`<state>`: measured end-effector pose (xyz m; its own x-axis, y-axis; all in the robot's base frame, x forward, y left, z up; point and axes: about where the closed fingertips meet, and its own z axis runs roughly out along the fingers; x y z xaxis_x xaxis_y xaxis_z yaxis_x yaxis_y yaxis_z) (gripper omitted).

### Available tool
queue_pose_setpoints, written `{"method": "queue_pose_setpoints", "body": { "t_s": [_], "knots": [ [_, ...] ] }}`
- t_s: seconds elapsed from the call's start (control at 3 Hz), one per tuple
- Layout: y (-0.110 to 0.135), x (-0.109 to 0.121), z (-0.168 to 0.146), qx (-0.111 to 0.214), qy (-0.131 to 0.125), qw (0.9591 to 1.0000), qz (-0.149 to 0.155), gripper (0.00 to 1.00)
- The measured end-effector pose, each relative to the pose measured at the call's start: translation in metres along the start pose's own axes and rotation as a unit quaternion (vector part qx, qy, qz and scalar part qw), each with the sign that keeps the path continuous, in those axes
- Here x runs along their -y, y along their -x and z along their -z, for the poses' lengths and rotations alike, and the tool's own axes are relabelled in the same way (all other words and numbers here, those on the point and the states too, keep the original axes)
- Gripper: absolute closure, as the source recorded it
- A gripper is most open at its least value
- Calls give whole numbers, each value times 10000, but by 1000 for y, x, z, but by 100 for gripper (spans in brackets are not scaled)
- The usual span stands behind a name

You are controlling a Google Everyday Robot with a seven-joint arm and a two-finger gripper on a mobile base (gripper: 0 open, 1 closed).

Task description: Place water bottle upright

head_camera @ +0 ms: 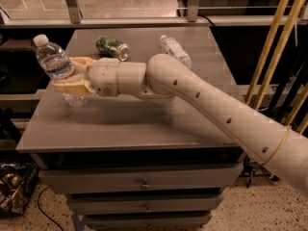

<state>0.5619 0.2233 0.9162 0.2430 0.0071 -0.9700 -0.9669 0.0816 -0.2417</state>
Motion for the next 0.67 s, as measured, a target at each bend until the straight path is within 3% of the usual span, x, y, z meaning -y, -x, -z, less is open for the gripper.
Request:
{"method": "queue_pose_setpoints", "body": {
  "t_s": [0.33, 0.67],
  "knots": [
    [-9, -1, -1, -5, -23, 9999, -138, 28],
    [-13, -1, 0, -12, -60, 9997, -218, 5]
  ]
}}
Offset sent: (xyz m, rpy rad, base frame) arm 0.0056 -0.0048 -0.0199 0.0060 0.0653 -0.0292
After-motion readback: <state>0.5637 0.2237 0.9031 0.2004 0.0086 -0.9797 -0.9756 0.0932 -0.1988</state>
